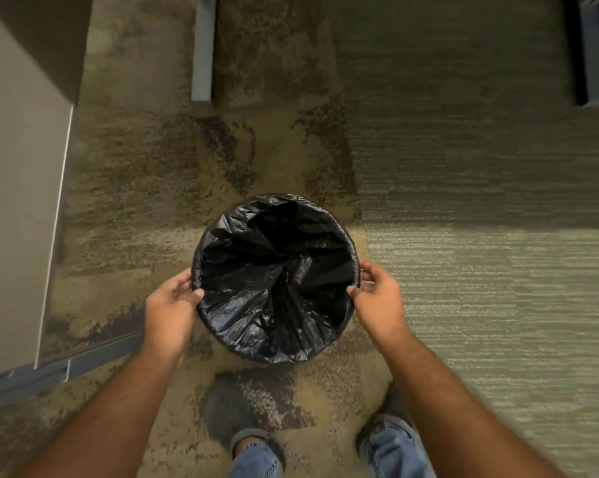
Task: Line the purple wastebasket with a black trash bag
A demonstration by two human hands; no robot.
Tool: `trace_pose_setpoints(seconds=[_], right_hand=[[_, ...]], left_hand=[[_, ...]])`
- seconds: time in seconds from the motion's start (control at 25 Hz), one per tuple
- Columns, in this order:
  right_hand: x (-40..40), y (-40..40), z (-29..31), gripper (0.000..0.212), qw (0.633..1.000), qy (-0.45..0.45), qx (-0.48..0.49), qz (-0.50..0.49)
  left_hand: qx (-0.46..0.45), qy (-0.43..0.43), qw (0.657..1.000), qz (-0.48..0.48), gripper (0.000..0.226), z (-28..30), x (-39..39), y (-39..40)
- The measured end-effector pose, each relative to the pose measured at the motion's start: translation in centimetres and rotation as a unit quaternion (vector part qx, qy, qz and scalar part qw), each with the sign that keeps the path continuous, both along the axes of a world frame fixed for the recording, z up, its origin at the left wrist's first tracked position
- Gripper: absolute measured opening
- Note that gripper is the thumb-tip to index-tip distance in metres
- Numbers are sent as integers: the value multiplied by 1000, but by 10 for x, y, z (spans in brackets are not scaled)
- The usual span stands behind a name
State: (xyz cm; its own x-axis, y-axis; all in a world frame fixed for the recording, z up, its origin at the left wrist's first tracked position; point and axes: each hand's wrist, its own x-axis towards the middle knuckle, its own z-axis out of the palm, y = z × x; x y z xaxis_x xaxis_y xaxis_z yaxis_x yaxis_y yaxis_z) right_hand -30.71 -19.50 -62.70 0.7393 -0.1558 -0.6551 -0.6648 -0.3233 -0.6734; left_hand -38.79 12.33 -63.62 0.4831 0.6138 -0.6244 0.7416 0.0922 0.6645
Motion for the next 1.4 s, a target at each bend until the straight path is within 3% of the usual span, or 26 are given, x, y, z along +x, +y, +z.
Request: trace_pose_setpoints(seconds=[0.48, 0.6, 0.76, 0.92, 1.2, 1.4], right_hand=[[166, -183, 9, 52, 987, -132, -60, -71], [205, -212, 1, 44, 981, -158, -74, -87], [252, -235, -11, 36, 980, -160, -101, -67], [273, -235, -20, 53, 986, -123, -113, 10], [264, -228, -4, 65, 984, -105, -110, 98], [238, -226, 10, 66, 976, -141, -138, 94]], left_hand=[[-6, -77, 983, -165, 56, 24, 230, -185], [-12, -87, 981, -173, 61, 25, 277, -214], [28, -78, 985, -151, 46, 18, 327, -244], [-8, -40, 986, -161, 51, 2, 345, -258], [0, -9, 974, -226, 67, 7, 334, -261], [81, -41, 949, -300, 66, 27, 311, -248]])
